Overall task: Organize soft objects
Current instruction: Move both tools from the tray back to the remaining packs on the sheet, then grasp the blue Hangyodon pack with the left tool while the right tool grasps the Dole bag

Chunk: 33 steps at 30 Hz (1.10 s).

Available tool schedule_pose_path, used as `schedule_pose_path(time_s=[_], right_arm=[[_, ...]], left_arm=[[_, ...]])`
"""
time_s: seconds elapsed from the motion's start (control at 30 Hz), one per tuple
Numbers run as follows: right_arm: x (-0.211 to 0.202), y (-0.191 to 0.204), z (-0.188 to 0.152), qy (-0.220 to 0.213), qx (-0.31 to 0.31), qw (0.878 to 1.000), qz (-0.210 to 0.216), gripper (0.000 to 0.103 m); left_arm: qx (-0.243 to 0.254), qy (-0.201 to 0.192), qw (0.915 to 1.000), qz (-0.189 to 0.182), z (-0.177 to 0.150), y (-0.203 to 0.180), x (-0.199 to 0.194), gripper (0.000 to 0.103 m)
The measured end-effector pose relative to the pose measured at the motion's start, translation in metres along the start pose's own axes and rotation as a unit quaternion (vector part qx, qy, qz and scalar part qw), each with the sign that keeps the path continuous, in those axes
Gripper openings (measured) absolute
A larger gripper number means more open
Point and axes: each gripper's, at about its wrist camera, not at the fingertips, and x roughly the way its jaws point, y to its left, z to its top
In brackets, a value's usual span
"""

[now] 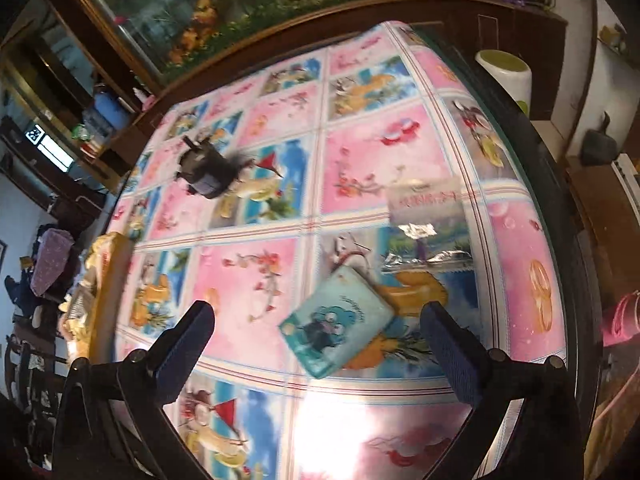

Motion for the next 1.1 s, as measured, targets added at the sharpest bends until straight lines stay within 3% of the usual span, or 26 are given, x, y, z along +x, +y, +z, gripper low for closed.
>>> schedule_pose_path(time_s=[0.07, 0.13, 0.33, 0.43, 0.57, 0.67, 0.77, 0.93, 1.1], right_arm=[[0.018, -0.004, -0.006, 0.010, -0.001, 1.000, -0.023, 0.100], [0.035, 0.000, -0.009, 0.031, -0.007, 0.999, -0.021, 0.089], [0.061, 0.061, -0.026, 0.053, -0.088, 0.995, 0.010, 0.088], [0.073, 0.091, -0.035, 0.057, -0.129, 0.990, 0.013, 0.088], [0.077, 0.105, -0.036, 0.067, -0.137, 0.988, 0.029, 0.089], [0.057, 0.094, -0.024, 0.050, -0.115, 0.990, 0.069, 0.089], [0.024, 0.059, -0.002, -0.005, -0.087, 0.996, 0.029, 0.089], [0.006, -0.013, 0.027, -0.029, -0.024, 0.998, -0.052, 0.089], [0.021, -0.049, 0.033, -0.015, -0.007, 0.997, -0.079, 0.089]], left_arm=[[-0.017, 0.015, 0.9997, -0.012, -0.003, 0.000, 0.005, 0.102], [-0.028, 0.034, 0.9988, -0.023, -0.005, 0.001, 0.013, 0.102], [-0.030, 0.087, 0.9949, -0.041, -0.012, -0.009, 0.035, 0.102], [-0.035, 0.097, 0.9934, -0.051, -0.014, -0.012, 0.040, 0.102], [-0.046, 0.097, 0.9911, -0.078, -0.011, -0.018, 0.043, 0.102], [-0.079, 0.117, 0.9798, -0.141, -0.005, -0.029, 0.057, 0.102], [-0.070, 0.151, 0.9688, -0.184, 0.001, -0.057, 0.078, 0.102], [-0.007, 0.175, 0.9662, -0.190, 0.011, -0.118, 0.109, 0.102], [0.029, 0.178, 0.9661, -0.184, 0.020, -0.158, 0.137, 0.102]])
